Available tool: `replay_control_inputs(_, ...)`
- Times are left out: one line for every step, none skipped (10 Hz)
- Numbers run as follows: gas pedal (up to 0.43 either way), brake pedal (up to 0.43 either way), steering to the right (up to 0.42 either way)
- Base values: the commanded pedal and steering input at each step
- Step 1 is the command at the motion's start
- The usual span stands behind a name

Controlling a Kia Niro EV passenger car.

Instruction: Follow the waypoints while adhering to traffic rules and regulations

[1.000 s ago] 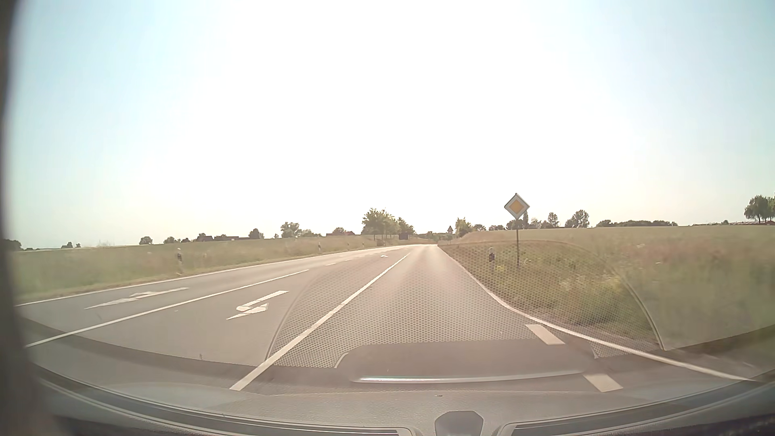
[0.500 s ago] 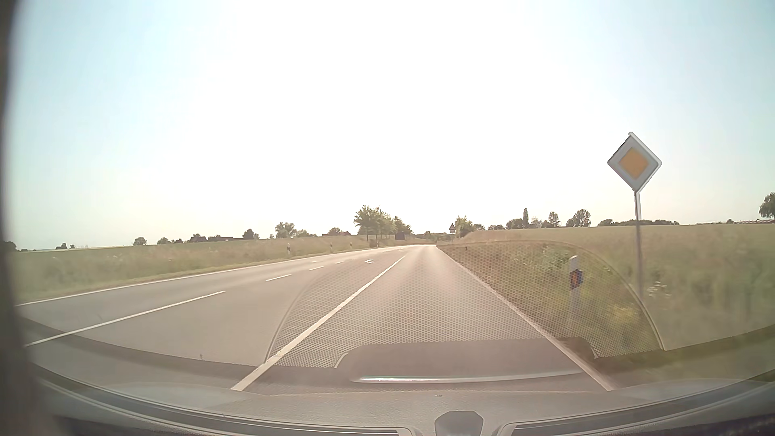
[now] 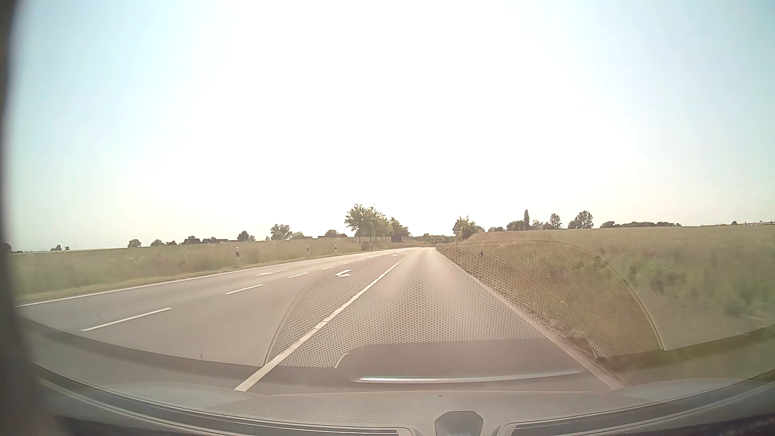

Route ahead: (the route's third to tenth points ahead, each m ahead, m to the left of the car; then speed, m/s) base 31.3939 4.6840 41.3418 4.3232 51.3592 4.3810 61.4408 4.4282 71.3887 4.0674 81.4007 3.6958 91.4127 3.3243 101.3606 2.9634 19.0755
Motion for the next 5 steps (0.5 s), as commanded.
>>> replay_control_inputs(0.189,0.006,0.003)
replay_control_inputs(0.189,0.006,0.004)
replay_control_inputs(0.189,0.006,0.003)
replay_control_inputs(0.189,0.006,0.003)
replay_control_inputs(0.189,0.006,0.003)
